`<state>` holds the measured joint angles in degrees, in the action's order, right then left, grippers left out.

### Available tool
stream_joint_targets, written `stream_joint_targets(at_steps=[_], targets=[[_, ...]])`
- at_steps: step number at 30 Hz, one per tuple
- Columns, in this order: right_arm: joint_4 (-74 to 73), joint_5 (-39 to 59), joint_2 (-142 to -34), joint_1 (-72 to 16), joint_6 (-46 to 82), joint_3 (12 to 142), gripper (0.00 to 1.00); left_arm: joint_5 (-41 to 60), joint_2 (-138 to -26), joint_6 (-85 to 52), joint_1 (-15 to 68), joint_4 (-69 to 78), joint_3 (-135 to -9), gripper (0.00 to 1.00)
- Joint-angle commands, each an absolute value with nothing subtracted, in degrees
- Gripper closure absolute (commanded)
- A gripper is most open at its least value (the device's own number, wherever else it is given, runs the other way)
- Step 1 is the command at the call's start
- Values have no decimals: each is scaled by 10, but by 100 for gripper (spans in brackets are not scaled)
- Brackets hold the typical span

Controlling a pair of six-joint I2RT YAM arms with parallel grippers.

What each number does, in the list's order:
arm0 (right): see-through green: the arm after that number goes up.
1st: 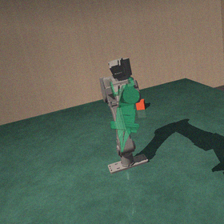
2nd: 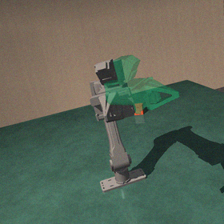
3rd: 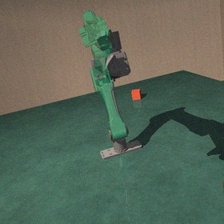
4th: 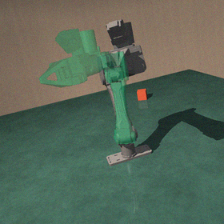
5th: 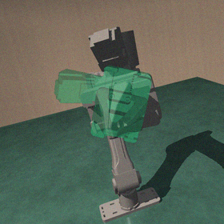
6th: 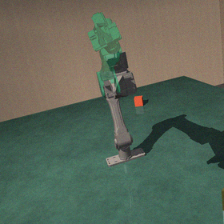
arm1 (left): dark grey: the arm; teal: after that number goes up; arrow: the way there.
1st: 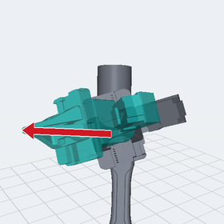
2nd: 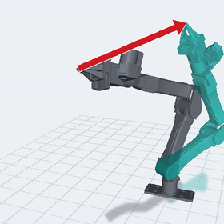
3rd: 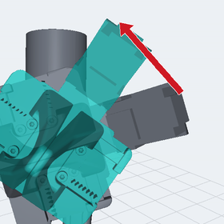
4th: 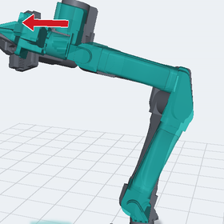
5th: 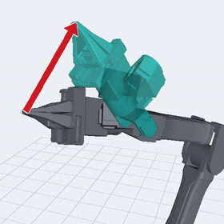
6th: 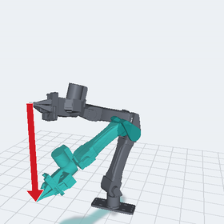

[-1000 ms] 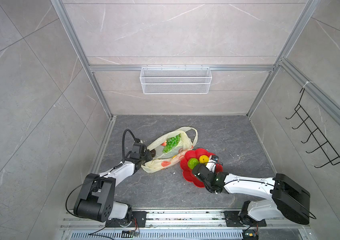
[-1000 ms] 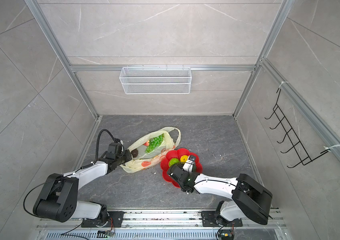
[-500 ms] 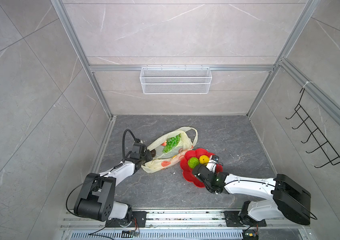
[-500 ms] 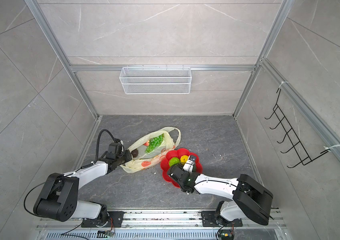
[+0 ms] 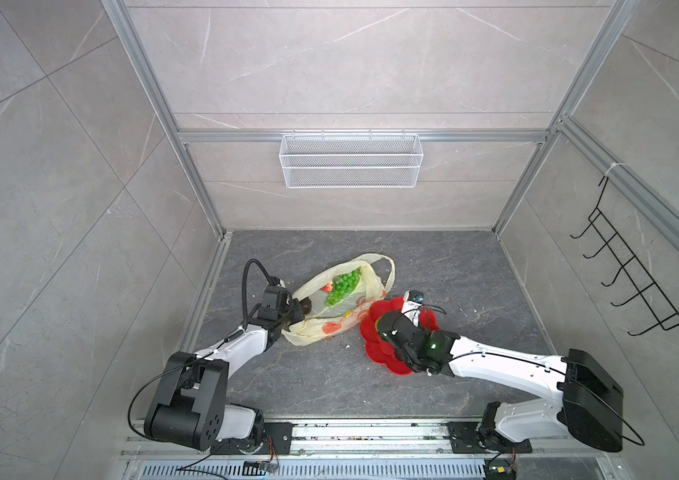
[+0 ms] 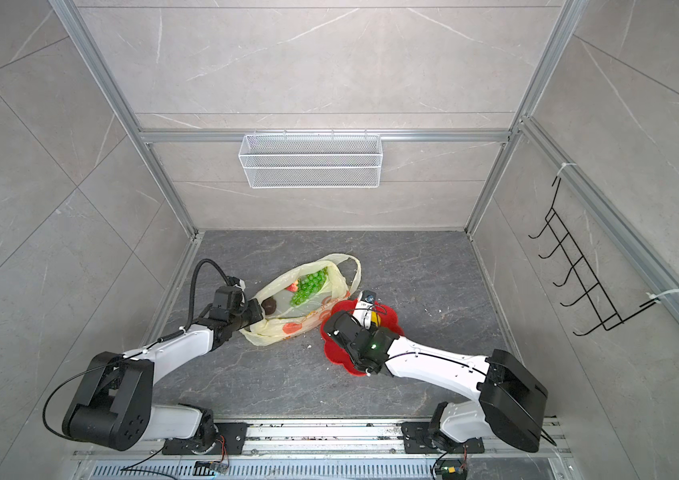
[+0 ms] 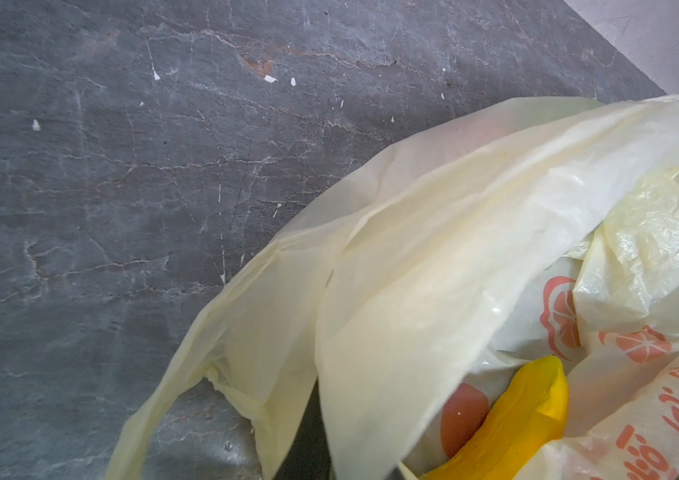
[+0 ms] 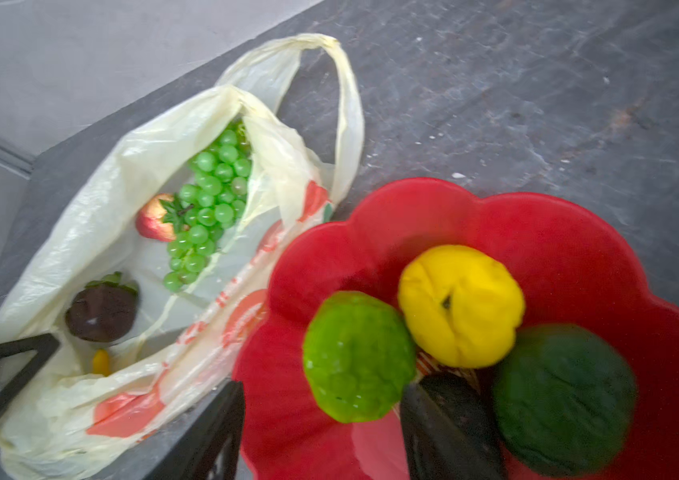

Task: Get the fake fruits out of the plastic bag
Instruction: 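Release the dark fruit and move the right gripper back toward the bag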

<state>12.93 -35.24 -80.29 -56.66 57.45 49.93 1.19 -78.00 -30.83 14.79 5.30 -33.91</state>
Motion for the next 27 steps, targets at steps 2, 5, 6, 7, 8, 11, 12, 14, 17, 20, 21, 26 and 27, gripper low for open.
stream_joint_targets(at_steps=[2, 5, 6, 7, 8, 11, 12, 14, 17, 20, 21, 26, 27], targets=[[110, -321, -850, -569, 504, 548, 36, 22, -748, -326, 147, 54, -327, 91], [89, -281, -892, -561, 464, 590, 35, 17, -736, -343, 147, 4, -336, 91], [86, -261, -910, -558, 450, 610, 34, 18, -728, -356, 148, -4, -334, 91], [85, -242, -928, -557, 437, 631, 34, 18, -720, -365, 153, -11, -331, 91], [86, -226, -944, -556, 424, 646, 33, 18, -713, -371, 156, -19, -331, 91], [95, -177, -995, -554, 389, 705, 33, 9, -699, -377, 166, -60, -340, 90], [100, -164, -1010, -554, 381, 721, 33, 4, -695, -378, 166, -75, -344, 88], [121, -134, -1041, -553, 371, 760, 33, -15, -689, -378, 166, -118, -362, 80], [123, -82, -1080, -551, 365, 795, 33, -57, -679, -375, 165, -185, -394, 64], [133, -59, -1114, -551, 370, 825, 33, -79, -687, -375, 166, -244, -435, 48], [140, -57, -1125, -550, 373, 835, 33, -82, -695, -372, 167, -260, -450, 44], [123, -45, -1142, -544, 399, 833, 33, -92, -747, -339, 181, -295, -512, 30], [120, -39, -1146, -542, 404, 833, 33, -94, -764, -331, 182, -302, -525, 28]])
